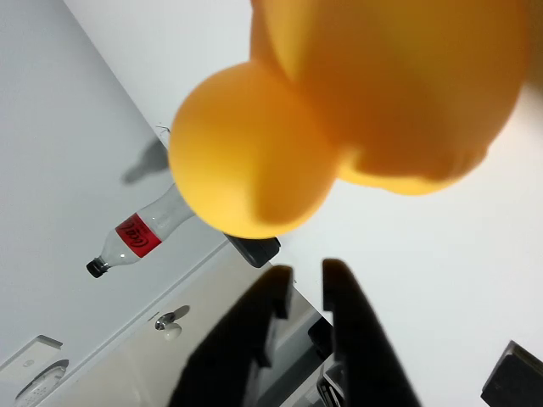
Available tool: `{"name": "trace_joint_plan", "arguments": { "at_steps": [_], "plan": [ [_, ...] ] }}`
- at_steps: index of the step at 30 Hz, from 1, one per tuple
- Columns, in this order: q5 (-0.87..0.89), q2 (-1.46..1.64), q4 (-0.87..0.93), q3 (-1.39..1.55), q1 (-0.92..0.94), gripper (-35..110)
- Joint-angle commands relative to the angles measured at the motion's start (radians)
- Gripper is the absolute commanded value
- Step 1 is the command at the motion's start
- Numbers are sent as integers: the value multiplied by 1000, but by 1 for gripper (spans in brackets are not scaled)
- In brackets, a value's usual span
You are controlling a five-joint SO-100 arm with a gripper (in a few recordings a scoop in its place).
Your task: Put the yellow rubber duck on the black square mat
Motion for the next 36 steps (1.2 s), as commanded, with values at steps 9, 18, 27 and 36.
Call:
{"name": "trace_joint_plan", "arguments": {
  "at_steps": [9,18,27,36],
  "plan": [
    [8,25,0,2,-15,4],
    [8,25,2,0,-17,4],
    [6,25,5,-9,-17,10],
    [14,14,5,-8,-17,29]
  ]
}}
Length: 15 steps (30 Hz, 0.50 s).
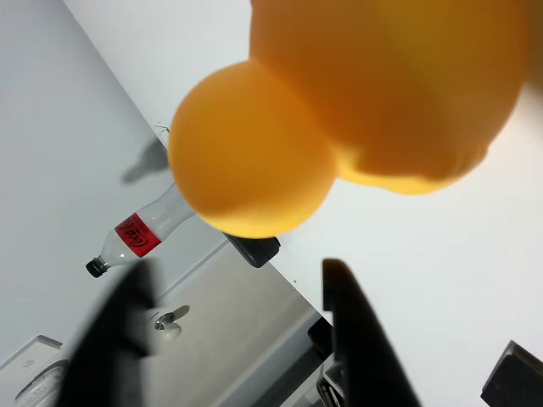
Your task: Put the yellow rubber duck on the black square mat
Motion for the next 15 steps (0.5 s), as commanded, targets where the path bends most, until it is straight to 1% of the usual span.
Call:
{"name": "trace_joint_plan", "arguments": {
  "at_steps": [1,9,15],
  "plan": [
    [14,12,6,-8,-17,32],
    [15,11,6,-11,-8,48],
    [15,11,6,-11,-8,52]
  ]
}}
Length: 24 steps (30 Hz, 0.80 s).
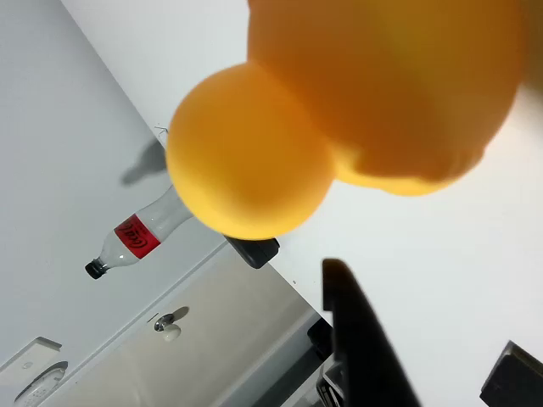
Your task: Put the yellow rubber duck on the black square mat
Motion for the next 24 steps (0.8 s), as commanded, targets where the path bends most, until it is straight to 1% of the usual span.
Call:
{"name": "trace_joint_plan", "arguments": {
  "at_steps": [1,9,17,24],
  "plan": [
    [15,14,6,-11,-12,52],
    [15,-14,5,-15,-20,52],
    [15,-324,5,-210,-9,52],
    [14,-431,5,-279,-11,52]
  ]
}}
